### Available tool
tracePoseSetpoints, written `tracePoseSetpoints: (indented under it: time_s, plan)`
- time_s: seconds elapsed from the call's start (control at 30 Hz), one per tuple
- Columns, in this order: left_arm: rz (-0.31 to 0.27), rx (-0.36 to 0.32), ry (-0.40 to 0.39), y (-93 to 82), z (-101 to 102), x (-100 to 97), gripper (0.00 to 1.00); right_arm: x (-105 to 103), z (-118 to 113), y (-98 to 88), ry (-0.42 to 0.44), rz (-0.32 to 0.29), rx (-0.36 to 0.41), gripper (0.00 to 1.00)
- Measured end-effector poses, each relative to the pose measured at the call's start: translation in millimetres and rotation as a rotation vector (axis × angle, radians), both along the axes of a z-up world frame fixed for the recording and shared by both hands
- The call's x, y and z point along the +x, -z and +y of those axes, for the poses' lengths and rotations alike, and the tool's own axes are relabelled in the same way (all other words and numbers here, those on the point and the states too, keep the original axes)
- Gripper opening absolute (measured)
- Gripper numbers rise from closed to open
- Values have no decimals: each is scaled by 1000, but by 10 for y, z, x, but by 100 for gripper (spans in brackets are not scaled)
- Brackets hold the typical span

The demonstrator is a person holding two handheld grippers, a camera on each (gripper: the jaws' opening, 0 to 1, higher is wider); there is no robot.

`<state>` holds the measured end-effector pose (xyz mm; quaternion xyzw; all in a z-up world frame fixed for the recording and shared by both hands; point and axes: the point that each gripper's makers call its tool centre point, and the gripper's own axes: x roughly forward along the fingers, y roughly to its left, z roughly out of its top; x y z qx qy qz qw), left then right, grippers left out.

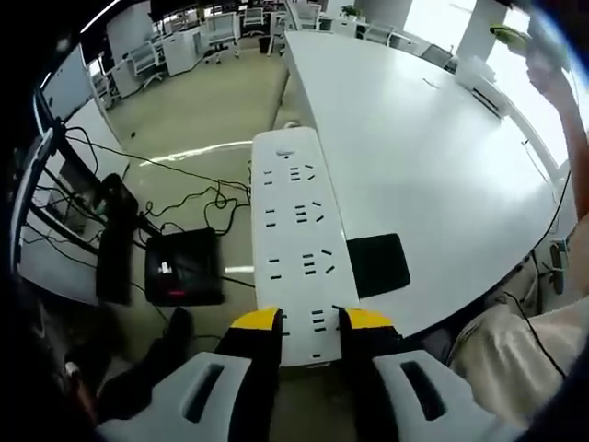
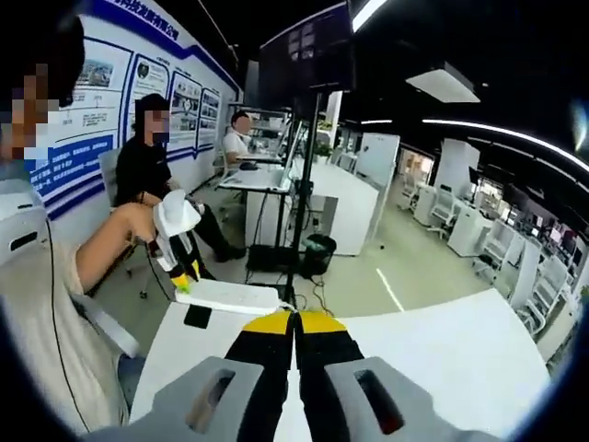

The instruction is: Pick up the power strip scattered on the table, fix it on the side mounting bracket of the table, and press the switch

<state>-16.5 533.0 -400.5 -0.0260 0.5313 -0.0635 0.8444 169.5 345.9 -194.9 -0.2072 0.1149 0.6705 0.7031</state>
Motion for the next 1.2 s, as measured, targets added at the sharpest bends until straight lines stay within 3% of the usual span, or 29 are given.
tracePoseSetpoints:
  time_s: [0.6,0.77,0.93,1.2]
  plan:
    - [0,-7,-5,3,-4,7,30,-47,642,267,-114,-13,-137,0]
    - [5,-5,-1,3,-8,11,30,-97,867,425,-193,-47,-216,0]
    - [6,0,-1,-5,-46,-16,30,-198,1111,463,-243,-33,-222,0]
    - [9,-1,-2,-4,-60,-45,30,-351,1392,739,-399,-115,-341,0]
